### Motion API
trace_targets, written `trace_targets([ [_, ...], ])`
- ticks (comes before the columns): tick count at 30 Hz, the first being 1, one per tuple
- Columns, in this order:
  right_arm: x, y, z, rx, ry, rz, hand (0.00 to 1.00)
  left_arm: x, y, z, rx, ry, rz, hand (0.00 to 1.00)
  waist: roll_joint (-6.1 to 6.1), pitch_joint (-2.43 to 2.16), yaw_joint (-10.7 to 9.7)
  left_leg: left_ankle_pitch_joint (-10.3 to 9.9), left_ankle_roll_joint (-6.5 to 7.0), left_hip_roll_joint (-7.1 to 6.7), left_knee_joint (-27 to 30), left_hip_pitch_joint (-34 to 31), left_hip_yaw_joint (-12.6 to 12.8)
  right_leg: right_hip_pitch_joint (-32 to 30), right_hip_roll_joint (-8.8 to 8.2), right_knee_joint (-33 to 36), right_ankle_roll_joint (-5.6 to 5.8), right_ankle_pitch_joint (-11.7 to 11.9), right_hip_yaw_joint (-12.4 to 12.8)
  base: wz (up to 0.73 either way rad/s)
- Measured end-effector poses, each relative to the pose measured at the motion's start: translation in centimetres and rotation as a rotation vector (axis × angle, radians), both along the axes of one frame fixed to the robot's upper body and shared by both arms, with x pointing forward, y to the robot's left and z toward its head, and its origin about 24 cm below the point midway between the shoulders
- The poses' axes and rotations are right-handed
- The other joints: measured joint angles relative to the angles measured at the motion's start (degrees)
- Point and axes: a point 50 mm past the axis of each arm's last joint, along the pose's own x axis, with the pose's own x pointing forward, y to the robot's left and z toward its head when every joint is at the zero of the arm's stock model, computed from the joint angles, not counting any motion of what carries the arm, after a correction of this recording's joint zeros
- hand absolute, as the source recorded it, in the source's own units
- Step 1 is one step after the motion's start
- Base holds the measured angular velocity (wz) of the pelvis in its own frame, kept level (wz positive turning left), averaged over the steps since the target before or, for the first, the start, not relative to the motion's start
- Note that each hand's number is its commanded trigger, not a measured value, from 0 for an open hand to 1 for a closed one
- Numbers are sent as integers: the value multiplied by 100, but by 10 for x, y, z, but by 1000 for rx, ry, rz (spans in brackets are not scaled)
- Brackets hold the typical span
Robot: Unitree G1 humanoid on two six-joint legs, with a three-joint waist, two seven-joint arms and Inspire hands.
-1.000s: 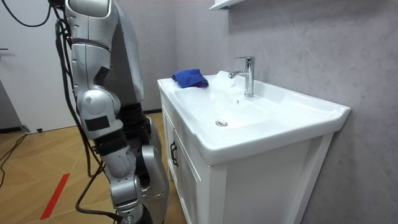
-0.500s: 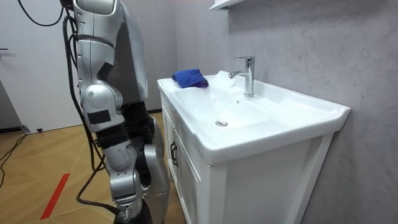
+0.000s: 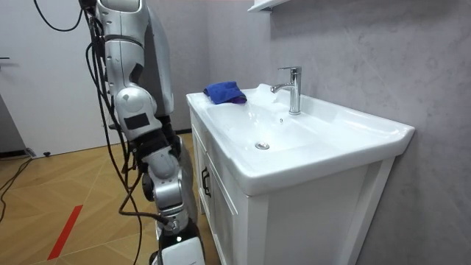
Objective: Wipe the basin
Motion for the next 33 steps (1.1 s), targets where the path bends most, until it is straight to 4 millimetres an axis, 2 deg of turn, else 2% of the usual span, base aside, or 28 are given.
trace_targets([
  [7, -11, 5, -2, 10, 32, 6, 0, 22, 0, -3, -4, -50, -19, 0, 49, -1, -45, -60, 121, -57, 61, -2, 77, -14, -56, -15, 87, 86, 91, -4],
  [10, -11, 5, -2, 7, 36, 17, 0, 25, -1, -3, -7, -52, -34, 0, 112, -21, -75, -85, 161, -58, 43, 32, 129, -1, -55, -33, 111, 150, 165, -16],
  [13, -13, 5, -2, 5, 44, 23, 0, 29, -2, -4, -13, -56, -70, 0, 122, -6, -161, -96, 181, -69, 20, 72, 154, 7, -44, -27, 132, 214, 249, -13],
  [16, -16, 5, -2, 5, 51, 29, 0, 33, -3, -4, -15, -73, -79, 0, 178, -12, -202, -102, 192, -68, 9, 122, 232, 15, -40, -27, 142, 241, 331, -15],
  [17, -19, 6, -2, 6, 60, 27, 0, 35, -3, -5, -21, -83, -82, 0, 176, 1, -232, -102, 196, -68, 10, 126, 244, 23, -41, -32, 146, 250, 330, -3],
  [22, -29, 7, -2, 17, 92, 17, 0, 42, -10, -7, -67, -89, -134, 0, 256, 6, -366, -108, 206, -67, 2, 192, 265, 93, -34, -25, 150, 257, 366, -2],
  [33, -33, 8, -2, 46, 116, 12, 0, 51, -16, -9, -102, -99, -188, 0, 262, 4, -597, -121, 228, -65, 30, 179, 283, -5, -9, -21, 137, 319, 479, -6],
])
